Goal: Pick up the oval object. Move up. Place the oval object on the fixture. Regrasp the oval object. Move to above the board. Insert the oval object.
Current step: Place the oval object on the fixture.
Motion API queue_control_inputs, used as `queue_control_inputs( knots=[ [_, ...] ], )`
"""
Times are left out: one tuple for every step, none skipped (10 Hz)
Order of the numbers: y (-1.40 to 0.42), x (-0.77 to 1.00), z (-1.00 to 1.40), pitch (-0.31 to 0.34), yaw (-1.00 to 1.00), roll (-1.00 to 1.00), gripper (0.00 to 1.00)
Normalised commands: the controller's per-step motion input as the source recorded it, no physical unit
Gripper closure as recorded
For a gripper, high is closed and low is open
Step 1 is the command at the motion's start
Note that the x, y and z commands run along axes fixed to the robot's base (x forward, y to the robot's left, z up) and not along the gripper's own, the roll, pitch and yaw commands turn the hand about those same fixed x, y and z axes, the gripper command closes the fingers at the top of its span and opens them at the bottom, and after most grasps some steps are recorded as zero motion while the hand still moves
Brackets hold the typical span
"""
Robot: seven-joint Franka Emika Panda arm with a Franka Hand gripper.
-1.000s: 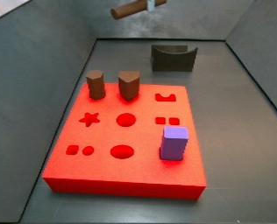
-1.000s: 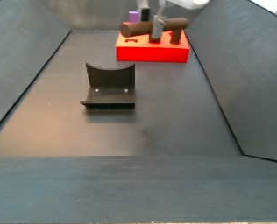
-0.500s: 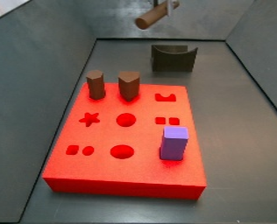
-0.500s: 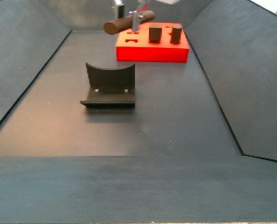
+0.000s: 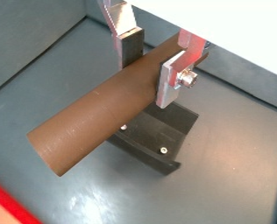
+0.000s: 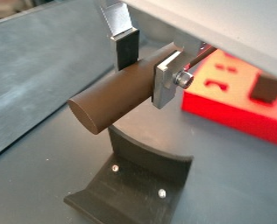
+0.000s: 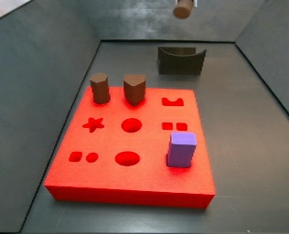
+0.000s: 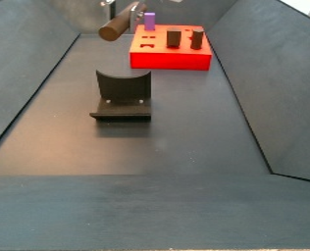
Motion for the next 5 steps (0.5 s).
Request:
queue_control_inputs(
  knots=[
    [0.12,0.08,0.02,0.217,0.46,-1.00,1.00],
    [0.09,0.04,0.02,0.239,0.40,-1.00,1.00],
    [0.07,0.04,0.01,0.252,0.36,-1.00,1.00],
    [0.06,0.07,-0.01,0.298,0.26,-1.00,1.00],
    [0.06,0.08,-0.02,0.322,0.23,-1.00,1.00]
  ],
)
